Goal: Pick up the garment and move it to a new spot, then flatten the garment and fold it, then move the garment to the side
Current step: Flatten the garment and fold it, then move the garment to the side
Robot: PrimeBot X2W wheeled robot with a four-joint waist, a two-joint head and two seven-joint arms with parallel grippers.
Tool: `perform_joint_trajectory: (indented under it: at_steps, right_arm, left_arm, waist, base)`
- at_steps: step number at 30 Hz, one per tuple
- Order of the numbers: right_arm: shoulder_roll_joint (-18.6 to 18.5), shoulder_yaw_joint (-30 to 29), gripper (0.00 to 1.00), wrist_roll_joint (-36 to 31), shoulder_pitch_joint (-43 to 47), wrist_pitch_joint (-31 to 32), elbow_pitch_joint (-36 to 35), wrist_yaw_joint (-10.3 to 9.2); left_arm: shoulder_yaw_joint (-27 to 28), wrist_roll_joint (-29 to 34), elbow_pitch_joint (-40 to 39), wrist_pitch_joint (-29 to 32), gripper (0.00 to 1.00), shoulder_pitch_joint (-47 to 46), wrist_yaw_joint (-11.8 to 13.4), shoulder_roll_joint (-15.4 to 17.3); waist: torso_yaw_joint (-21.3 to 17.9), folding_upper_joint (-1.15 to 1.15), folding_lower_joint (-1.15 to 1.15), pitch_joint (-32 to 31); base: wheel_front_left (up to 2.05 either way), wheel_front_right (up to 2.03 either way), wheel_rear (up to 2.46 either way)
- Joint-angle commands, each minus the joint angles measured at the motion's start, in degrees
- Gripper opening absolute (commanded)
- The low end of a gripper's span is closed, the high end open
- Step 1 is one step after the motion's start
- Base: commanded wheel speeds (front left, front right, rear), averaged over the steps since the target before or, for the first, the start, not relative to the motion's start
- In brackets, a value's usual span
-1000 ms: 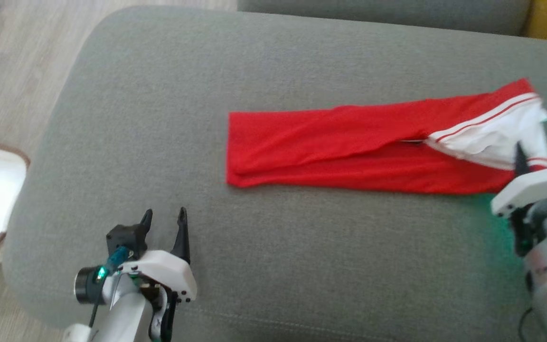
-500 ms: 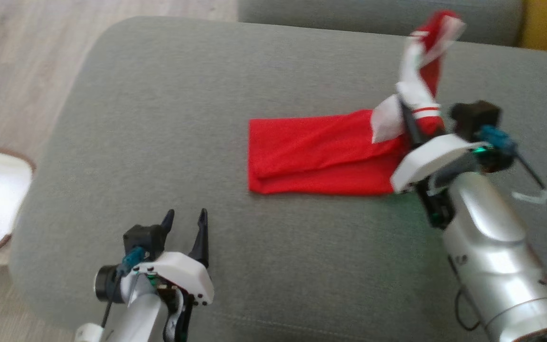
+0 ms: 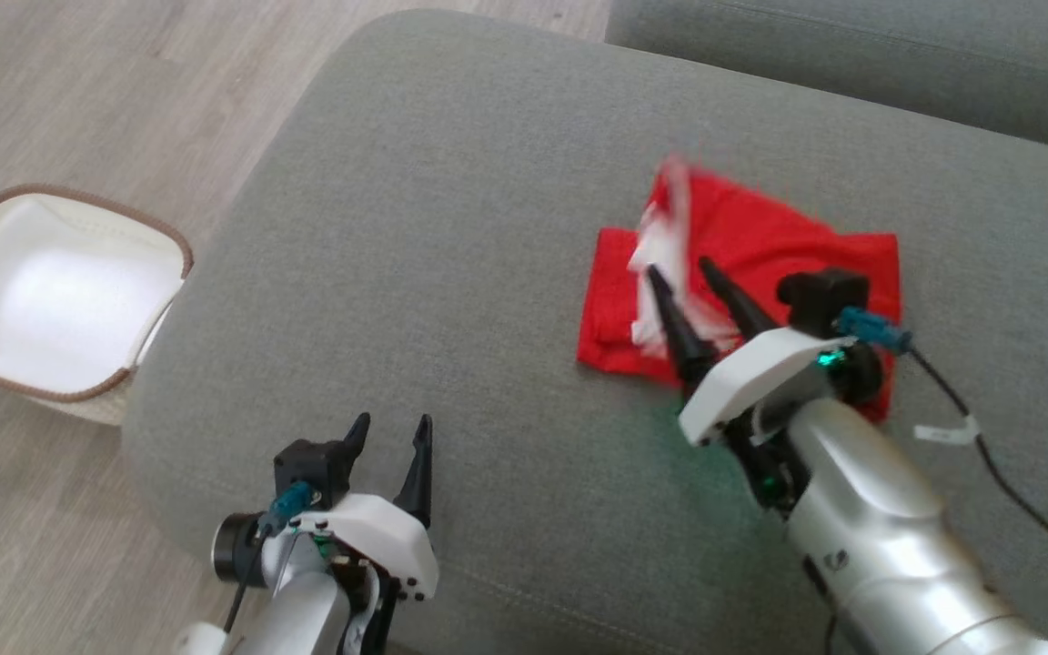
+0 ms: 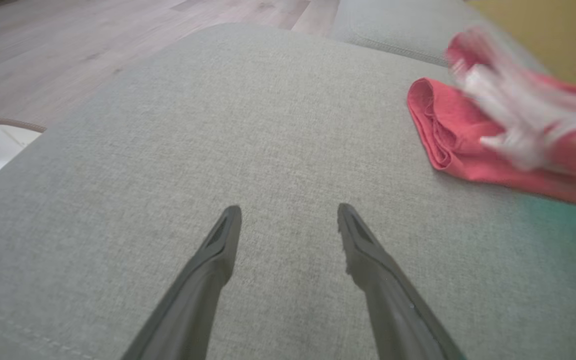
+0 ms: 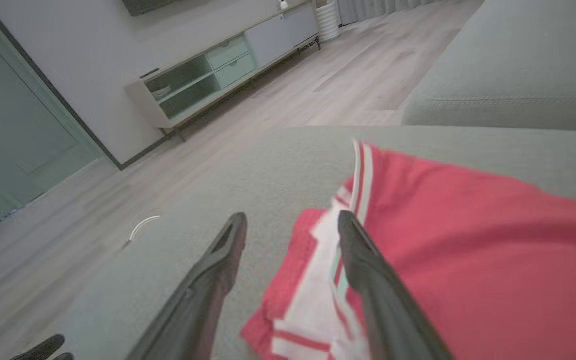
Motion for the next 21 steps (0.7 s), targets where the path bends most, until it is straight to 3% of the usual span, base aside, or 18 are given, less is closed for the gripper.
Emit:
perform_joint_trajectory:
  at_steps: [1, 4, 9, 15, 21]
  right_arm:
    - [1.0, 1.8, 1.00, 1.4, -0.1, -1.8, -1.7, 0.37]
    - [1.0, -0.4, 1.00, 0.6, -0.7, -4.2, 0.1, 0.37]
    - [0.7, -8.9, 1.00, -4.7, -0.5, -5.2, 1.7, 0.37]
    - [0.6, -23.8, 1.00, -16.5, 5.8, -5.3, -5.3, 0.37]
    - [1.0, -28.8, 1.00, -22.1, 11.9, -5.3, -8.9, 0.37]
  left_arm:
    - [2.2, 0.3, -1.6, -0.7, 1.00, -1.7, 0.6, 0.5]
    - [3.3, 1.1, -2.1, -0.7, 1.00, -1.8, 1.1, 0.5]
    - [5.4, 2.5, -3.1, -0.7, 1.00, -1.5, 1.9, 0.5]
    - [9.3, 5.2, -5.2, -0.7, 1.00, -0.9, 2.9, 0.5]
    - [12.8, 8.2, -7.3, -0.7, 1.00, 1.2, 4.1, 0.5]
  waist:
    - [-1.5, 0.00, 0.00, -0.4]
    - [-3.9, 0.00, 0.00, -0.9]
    - [-7.8, 0.00, 0.00, -1.6]
    - [-13.0, 0.00, 0.00, -2.3]
    - [-16.3, 0.00, 0.00, -3.4]
  base:
    - [0.00, 0.00, 0.00]
    - [0.00, 0.00, 0.00]
    - [0.00, 0.00, 0.00]
    - [0.00, 0.00, 0.00]
    - [0.00, 0.00, 0.00]
